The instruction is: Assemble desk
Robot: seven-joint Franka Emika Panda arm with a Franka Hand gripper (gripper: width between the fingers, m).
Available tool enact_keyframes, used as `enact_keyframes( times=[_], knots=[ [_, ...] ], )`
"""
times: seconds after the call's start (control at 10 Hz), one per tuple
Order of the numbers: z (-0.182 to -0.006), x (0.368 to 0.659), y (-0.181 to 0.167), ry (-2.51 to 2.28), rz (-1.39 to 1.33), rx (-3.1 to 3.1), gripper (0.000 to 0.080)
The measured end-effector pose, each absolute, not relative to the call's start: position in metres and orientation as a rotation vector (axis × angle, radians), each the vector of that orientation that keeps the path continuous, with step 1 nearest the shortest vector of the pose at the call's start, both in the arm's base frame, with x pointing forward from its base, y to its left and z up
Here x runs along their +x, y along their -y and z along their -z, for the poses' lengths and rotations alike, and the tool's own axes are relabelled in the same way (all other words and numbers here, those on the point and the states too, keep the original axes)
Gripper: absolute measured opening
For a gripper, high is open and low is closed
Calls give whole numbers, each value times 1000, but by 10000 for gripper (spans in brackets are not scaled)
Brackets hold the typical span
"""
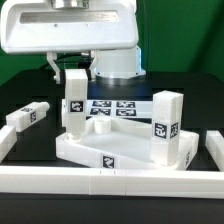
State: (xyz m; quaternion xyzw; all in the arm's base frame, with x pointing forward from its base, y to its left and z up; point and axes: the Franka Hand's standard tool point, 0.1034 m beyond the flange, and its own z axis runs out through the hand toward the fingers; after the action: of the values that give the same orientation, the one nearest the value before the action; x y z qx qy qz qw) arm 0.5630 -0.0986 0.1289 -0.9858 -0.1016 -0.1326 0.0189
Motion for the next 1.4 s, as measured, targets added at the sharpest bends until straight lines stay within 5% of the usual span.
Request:
enact_keyframes(
  times=[1.3,1.4],
  knots=[
    [-122,553,109,335,508,-3119,297],
    [-121,553,109,335,507,-3119,479]
  ],
)
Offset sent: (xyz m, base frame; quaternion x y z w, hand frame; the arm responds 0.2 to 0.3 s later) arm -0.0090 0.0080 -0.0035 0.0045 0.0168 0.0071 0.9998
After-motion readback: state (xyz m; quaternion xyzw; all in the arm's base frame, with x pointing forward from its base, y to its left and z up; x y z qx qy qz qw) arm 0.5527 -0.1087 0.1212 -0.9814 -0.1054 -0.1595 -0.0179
